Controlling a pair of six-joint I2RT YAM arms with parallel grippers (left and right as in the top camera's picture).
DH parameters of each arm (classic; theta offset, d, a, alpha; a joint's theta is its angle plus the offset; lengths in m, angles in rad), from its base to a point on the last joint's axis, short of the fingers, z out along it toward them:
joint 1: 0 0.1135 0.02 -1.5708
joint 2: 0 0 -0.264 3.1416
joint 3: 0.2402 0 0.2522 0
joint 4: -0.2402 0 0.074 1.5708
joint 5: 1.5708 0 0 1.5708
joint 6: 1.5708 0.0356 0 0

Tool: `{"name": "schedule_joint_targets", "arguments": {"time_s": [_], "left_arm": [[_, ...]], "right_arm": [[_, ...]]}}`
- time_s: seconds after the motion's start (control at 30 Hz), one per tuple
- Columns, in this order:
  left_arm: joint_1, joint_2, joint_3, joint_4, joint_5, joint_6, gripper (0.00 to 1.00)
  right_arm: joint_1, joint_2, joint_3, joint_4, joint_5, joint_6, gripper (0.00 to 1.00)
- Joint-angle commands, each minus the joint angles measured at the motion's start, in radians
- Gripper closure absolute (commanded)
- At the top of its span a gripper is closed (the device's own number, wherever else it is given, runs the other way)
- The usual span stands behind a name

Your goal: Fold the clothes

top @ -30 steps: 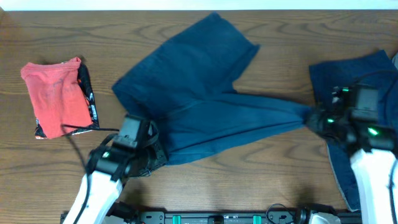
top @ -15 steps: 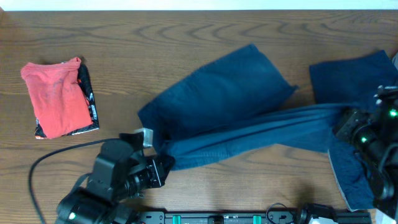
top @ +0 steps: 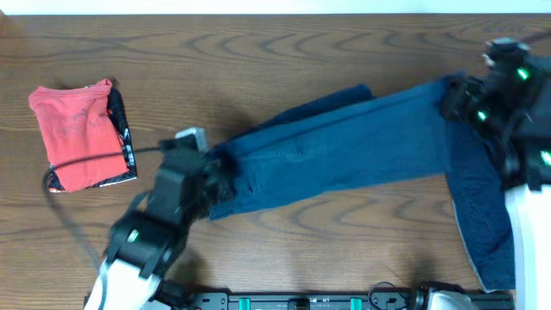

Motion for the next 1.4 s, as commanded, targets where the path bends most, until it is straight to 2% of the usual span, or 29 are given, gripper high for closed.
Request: {"name": "schedule_joint_targets", "arguments": {"time_s": [0.0,0.23,0.33,0.4,0.53,0.7,0.77,0.8,0.83,0.9,0.97,1.03,1.07,1.23,1.37], "left_arm": [[0.035,0.106,0.000,0.003,-0.114,-0.042,0.94],[0.108,0.305,0.000,0.040,-0.113,-0.133,0.93],[0.111,0.366,0.000,0.064,-0.110,-0.133,0.71],[0.111,0.404,0.000,0.080,-0.097,-0.133,0.66],[0.111,0.461,0.000,0.105,-0.098,-0.133,0.66],[0.111,0.483,0.000,0.139,-0.121,-0.133,0.66],[0.111,0.483,0.000,0.156,-0.152,-0.133,0.70],[0.111,0.483,0.000,0.171,-0.175,-0.133,0.72],[0.111,0.483,0.000,0.187,-0.201,-0.134,0.73],[0.111,0.483,0.000,0.225,-0.274,-0.159,0.73],[0.111,0.483,0.000,0.266,-0.352,-0.193,0.64],[0.115,0.483,0.000,0.312,-0.377,-0.194,0.54],[0.123,0.483,0.000,0.339,-0.375,-0.194,0.52],[0.175,0.483,0.000,0.381,-0.375,-0.193,0.52],[0.230,0.480,0.000,0.293,-0.327,-0.175,0.48]], "right_arm": [[0.040,0.112,0.018,0.033,0.046,-0.032,0.99],[0.136,0.365,0.018,0.098,0.048,-0.050,0.98],[0.162,0.466,0.018,0.146,0.048,-0.049,0.97],[0.174,0.526,0.018,0.192,0.048,-0.041,0.95],[0.192,0.612,0.018,0.306,0.047,0.005,0.94],[0.214,0.636,0.018,0.425,0.047,0.012,0.95],[0.224,0.636,0.018,0.491,0.046,0.020,0.95],[0.227,0.636,0.018,0.528,0.046,0.033,0.92],[0.231,0.636,0.018,0.568,0.046,0.056,0.86],[0.238,0.636,0.018,0.633,0.046,0.107,0.60],[0.244,0.636,0.018,0.675,0.046,0.144,0.50],[0.247,0.636,0.018,0.676,0.041,0.143,0.51],[0.246,0.636,0.018,0.656,0.039,0.142,0.50],[0.230,0.635,0.018,0.471,0.043,0.112,0.49],[0.196,0.635,0.018,0.272,0.102,0.114,0.45]]}}
